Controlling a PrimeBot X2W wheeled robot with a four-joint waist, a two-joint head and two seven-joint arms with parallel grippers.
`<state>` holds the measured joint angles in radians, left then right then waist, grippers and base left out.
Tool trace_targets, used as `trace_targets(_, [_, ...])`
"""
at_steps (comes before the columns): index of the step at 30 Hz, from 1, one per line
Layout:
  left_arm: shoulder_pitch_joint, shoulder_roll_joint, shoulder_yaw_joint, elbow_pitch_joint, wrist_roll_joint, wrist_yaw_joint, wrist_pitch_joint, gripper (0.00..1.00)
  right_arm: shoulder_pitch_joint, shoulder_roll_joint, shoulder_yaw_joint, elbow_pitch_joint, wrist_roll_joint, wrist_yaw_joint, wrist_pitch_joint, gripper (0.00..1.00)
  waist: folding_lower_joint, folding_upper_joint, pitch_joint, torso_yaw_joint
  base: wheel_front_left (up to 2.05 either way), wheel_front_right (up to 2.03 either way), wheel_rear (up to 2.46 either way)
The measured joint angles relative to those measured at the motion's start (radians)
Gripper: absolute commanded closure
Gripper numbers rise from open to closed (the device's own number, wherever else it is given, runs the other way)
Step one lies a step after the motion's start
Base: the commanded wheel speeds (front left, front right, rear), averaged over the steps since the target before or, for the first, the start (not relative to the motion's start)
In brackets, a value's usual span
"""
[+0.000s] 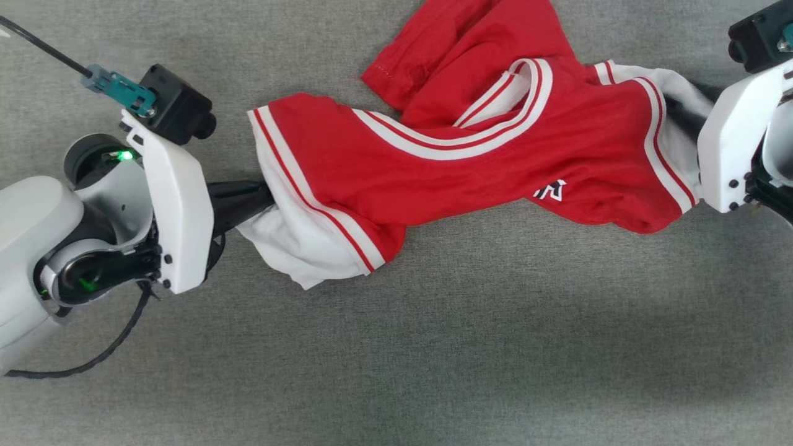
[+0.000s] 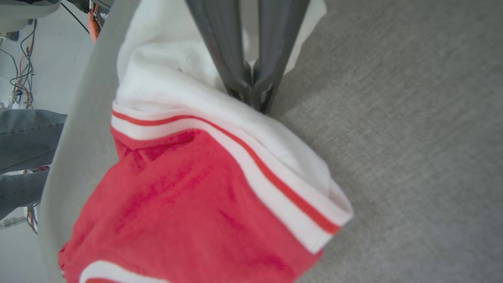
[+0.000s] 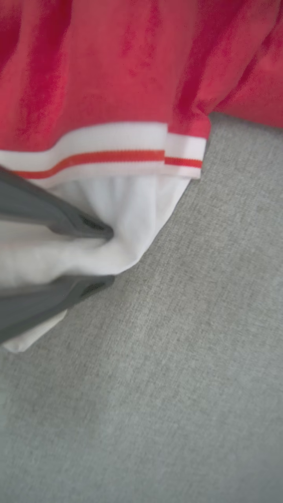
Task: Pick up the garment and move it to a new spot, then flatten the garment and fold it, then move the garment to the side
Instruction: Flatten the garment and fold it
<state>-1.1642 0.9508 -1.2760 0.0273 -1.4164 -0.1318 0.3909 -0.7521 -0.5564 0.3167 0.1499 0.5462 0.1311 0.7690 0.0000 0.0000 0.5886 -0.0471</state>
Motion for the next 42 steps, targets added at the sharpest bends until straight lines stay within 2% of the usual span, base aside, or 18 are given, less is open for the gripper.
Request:
trace_targets(5, [0.000,-0.010,-0.004,0.018,-0.002,0.000,-0.114,1.00,0.006,0.007,-0.038,0.009,0.001,0.000,-0.061,1.00,0.0000,0.0000,-0.032,0.005,0.00,0.00,0.00])
trace_targets(11, [-0.001,-0.004,-0.004,0.012,-0.015,0.000,-0.245,1.00,0.017,0.005,-0.111,-0.037,0.018,0.000,-0.129,1.00,0.0000,0.0000,-0.092,0.014,0.00,0.00,0.00])
trace_targets(18, [0.001,0.007,-0.004,-0.024,-0.017,0.000,-0.309,1.00,0.040,0.004,-0.161,-0.085,0.022,0.000,-0.136,1.00,0.0000,0.0000,-0.128,0.034,0.00,0.00,0.00])
trace_targets(23, [-0.005,0.007,-0.005,0.035,0.005,0.000,-0.358,1.00,0.021,0.031,-0.195,-0.078,-0.002,0.000,-0.145,1.00,0.0000,0.0000,-0.107,0.044,0.00,0.00,0.00])
trace_targets(27, [-0.082,-0.011,0.001,0.108,-0.020,0.000,-0.397,1.00,-0.096,0.080,-0.209,-0.044,-0.053,0.000,-0.191,1.00,0.0000,0.0000,-0.076,0.047,0.00,0.00,0.00])
trace_targets(31, [-0.198,-0.029,0.051,0.205,-0.034,0.000,-0.454,1.00,-0.258,0.137,-0.233,0.024,-0.111,0.000,-0.253,1.00,0.0000,0.0000,-0.042,0.048,0.00,0.00,0.00])
trace_targets(36, [-0.363,-0.066,0.132,0.359,-0.044,0.000,-0.546,1.00,-0.479,0.211,-0.296,0.153,-0.209,0.000,-0.343,1.00,0.0000,0.0000,-0.006,0.047,0.00,0.00,0.00])
trace_targets(42, [-0.570,-0.140,0.222,0.546,-0.016,0.000,-0.635,1.00,-0.758,0.317,-0.419,0.353,-0.377,0.000,-0.528,1.00,0.0000,0.0000,0.007,0.037,0.00,0.00,0.00])
